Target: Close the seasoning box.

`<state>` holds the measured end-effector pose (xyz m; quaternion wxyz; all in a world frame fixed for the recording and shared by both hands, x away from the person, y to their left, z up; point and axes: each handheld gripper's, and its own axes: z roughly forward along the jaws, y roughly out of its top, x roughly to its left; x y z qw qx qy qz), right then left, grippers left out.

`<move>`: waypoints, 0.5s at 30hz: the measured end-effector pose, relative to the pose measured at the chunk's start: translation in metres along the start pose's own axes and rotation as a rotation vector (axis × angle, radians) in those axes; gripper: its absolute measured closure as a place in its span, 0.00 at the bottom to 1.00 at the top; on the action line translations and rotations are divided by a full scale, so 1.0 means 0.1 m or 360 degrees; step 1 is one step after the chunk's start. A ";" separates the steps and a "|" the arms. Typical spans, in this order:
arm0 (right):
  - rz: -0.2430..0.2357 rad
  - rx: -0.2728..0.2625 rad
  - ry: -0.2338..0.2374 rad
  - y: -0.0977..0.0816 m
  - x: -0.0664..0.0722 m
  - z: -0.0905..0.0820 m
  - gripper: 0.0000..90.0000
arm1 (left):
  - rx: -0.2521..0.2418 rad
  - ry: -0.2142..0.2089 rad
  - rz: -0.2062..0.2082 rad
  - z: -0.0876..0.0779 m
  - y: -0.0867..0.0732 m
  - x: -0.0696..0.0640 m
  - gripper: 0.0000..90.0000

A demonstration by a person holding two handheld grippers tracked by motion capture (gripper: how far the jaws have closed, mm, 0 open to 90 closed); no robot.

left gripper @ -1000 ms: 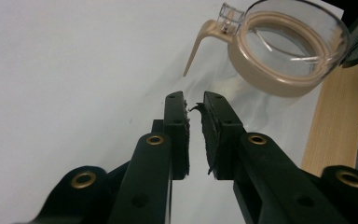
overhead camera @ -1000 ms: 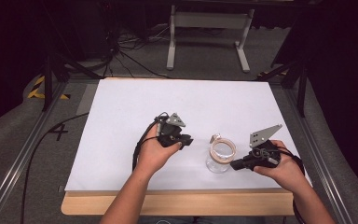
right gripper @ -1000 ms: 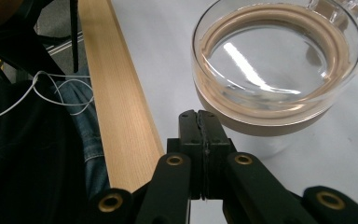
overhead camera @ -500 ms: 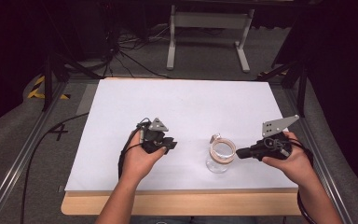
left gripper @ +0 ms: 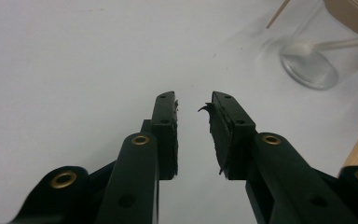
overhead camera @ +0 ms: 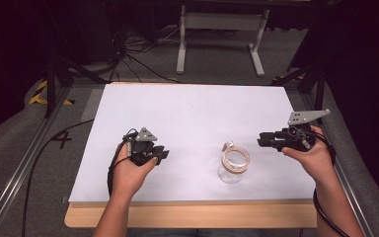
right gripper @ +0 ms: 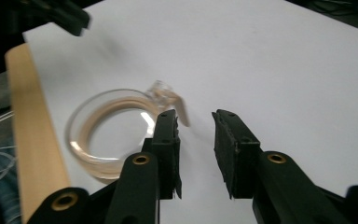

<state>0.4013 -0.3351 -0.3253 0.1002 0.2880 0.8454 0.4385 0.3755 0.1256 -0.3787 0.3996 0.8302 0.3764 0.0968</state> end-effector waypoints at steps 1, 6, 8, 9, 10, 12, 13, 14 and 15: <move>0.0010 -0.0005 -0.0036 -0.03 -0.05 -0.01 0.74 | 0.0005 0.0008 -0.0004 -0.01 0.00 0.01 0.79; 0.0070 -0.0030 -0.0214 -0.22 -0.31 -0.02 0.65 | 0.0001 0.0033 -0.0031 0.00 -0.03 0.08 0.78; 0.0117 -0.0034 -0.0255 -0.33 -0.43 -0.01 0.63 | -0.0002 0.0044 -0.0039 0.00 -0.04 0.11 0.77; 0.0133 -0.0025 -0.0269 -0.37 -0.48 -0.01 0.63 | -0.0002 0.0044 -0.0046 0.01 -0.05 0.12 0.77; 0.0147 -0.0019 -0.0285 -0.41 -0.51 0.00 0.62 | -0.0003 0.0048 -0.0062 0.01 -0.05 0.13 0.77; 0.0155 -0.0001 -0.0326 -0.49 -0.58 0.02 0.62 | 0.0006 0.0057 -0.0058 0.03 -0.06 0.15 0.76; 0.0161 0.0014 -0.0338 -0.53 -0.61 0.03 0.61 | 0.0015 0.0064 -0.0065 0.04 -0.07 0.16 0.75; 0.0165 0.0020 -0.0347 -0.56 -0.64 0.05 0.61 | 0.0012 0.0067 -0.0060 0.06 -0.07 0.18 0.75; 0.0167 0.0021 -0.0350 -0.60 -0.67 0.06 0.60 | 0.0019 0.0070 -0.0079 0.07 -0.08 0.18 0.75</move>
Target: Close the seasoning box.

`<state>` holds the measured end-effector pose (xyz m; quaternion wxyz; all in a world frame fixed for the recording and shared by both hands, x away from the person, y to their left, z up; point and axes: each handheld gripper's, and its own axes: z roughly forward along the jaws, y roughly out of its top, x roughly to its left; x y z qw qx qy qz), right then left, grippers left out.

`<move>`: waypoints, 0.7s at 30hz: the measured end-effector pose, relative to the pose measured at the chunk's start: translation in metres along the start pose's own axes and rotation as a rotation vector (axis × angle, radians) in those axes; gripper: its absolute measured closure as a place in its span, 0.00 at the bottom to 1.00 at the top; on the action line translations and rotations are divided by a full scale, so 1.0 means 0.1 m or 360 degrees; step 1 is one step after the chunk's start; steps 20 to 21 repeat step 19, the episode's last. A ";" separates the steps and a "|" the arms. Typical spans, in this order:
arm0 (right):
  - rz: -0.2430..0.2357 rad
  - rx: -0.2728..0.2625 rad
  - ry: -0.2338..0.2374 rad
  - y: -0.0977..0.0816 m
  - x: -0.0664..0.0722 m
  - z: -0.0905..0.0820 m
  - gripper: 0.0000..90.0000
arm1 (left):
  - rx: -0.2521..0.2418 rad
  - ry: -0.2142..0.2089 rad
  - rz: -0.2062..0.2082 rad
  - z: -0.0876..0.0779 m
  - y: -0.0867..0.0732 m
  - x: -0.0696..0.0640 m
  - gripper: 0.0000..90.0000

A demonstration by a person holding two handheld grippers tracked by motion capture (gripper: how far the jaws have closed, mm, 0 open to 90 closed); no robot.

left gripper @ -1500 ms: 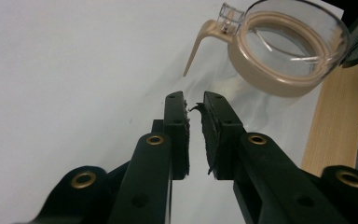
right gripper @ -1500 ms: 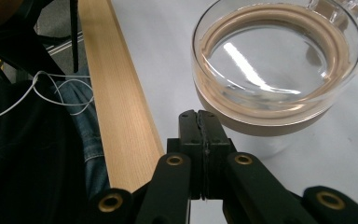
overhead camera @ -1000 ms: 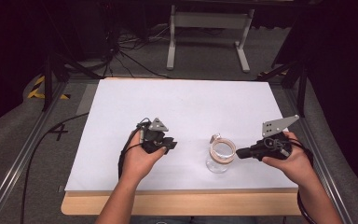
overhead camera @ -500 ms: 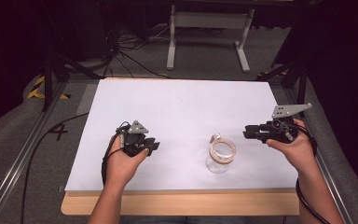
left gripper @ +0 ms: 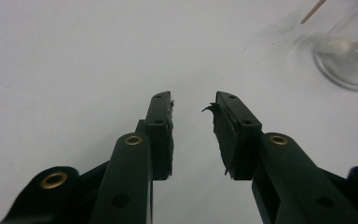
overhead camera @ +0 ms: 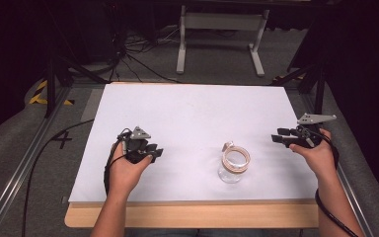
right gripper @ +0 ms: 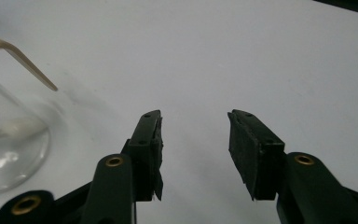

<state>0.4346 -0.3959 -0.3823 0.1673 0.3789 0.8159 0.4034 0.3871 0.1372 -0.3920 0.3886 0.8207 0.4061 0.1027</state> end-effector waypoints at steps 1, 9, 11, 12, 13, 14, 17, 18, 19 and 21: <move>0.0006 -0.0002 0.0004 -0.03 -0.02 0.02 0.60 | 0.0019 0.0004 0.0013 0.01 0.00 0.01 0.75; -0.0040 0.0003 0.0026 -0.20 -0.08 0.18 0.59 | 0.0030 -0.0007 -0.0019 0.09 -0.03 0.09 0.75; -0.0032 0.0026 0.0031 -0.27 -0.09 0.24 0.58 | 0.0031 -0.0011 -0.0030 0.11 -0.04 0.10 0.75; -0.0032 0.0026 0.0031 -0.27 -0.09 0.24 0.58 | 0.0037 -0.0013 -0.0018 0.12 -0.04 0.11 0.75; -0.0041 0.0035 0.0068 -0.28 -0.06 0.30 0.58 | 0.0035 -0.0027 -0.0026 0.16 -0.05 0.12 0.75; -0.0041 0.0035 0.0068 -0.28 -0.06 0.30 0.58 | 0.0035 -0.0027 -0.0026 0.16 -0.05 0.12 0.75; -0.0089 0.0047 0.0098 -0.27 0.00 0.34 0.58 | 0.0042 -0.0034 -0.0025 0.20 -0.05 0.12 0.75; -0.0092 0.0048 0.0109 -0.26 0.03 0.35 0.57 | 0.0059 -0.0035 -0.0009 0.20 -0.04 0.12 0.74; -0.0092 0.0048 0.0109 -0.26 0.03 0.35 0.57 | 0.0059 -0.0035 -0.0009 0.20 -0.04 0.12 0.72; -0.0092 0.0048 0.0109 -0.26 0.03 0.35 0.57 | 0.0059 -0.0035 -0.0009 0.20 -0.04 0.12 0.72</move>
